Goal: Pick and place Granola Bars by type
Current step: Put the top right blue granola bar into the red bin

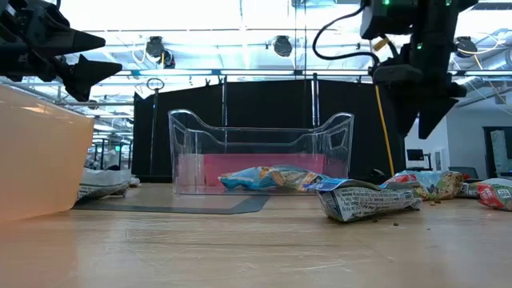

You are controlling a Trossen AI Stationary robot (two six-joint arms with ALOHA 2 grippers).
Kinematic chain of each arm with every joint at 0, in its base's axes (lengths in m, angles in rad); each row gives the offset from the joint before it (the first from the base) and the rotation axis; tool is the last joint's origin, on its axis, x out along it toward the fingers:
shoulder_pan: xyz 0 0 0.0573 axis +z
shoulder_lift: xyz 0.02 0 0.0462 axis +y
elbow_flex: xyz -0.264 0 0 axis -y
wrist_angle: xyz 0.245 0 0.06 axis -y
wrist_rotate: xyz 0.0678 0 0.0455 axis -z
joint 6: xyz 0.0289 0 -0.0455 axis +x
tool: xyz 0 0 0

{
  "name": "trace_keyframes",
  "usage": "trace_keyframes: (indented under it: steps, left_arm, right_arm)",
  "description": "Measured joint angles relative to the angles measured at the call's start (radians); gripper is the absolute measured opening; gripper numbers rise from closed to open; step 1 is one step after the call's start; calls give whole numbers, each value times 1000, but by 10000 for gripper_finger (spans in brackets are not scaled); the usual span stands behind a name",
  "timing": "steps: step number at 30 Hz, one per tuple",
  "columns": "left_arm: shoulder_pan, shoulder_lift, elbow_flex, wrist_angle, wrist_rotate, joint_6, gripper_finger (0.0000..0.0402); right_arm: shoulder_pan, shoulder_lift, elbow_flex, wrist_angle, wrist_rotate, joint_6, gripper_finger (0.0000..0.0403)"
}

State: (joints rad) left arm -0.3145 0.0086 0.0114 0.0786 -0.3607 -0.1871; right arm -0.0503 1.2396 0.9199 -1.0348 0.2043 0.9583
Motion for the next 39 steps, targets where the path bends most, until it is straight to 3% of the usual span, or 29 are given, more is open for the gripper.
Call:
trace_keyframes:
  steps: [8, 18, 30, 39]
  left_arm:
    - [0, 0, 0, 0, 0, 0, 269]
    - [0, 0, 0, 0, 0, 0, 269]
    - [0, 0, 0, 0, 0, 0, 269]
    - [0, 0, 0, 0, 0, 0, 269]
  right_arm:
    - [44, 58, -3, 13, 34, 49, 288]
    - [93, 68, -104, 83, 33, 159, 288]
    - [98, 73, -135, 149, 62, 184, 288]
    - [98, 167, -135, 200, 55, 160, 288]
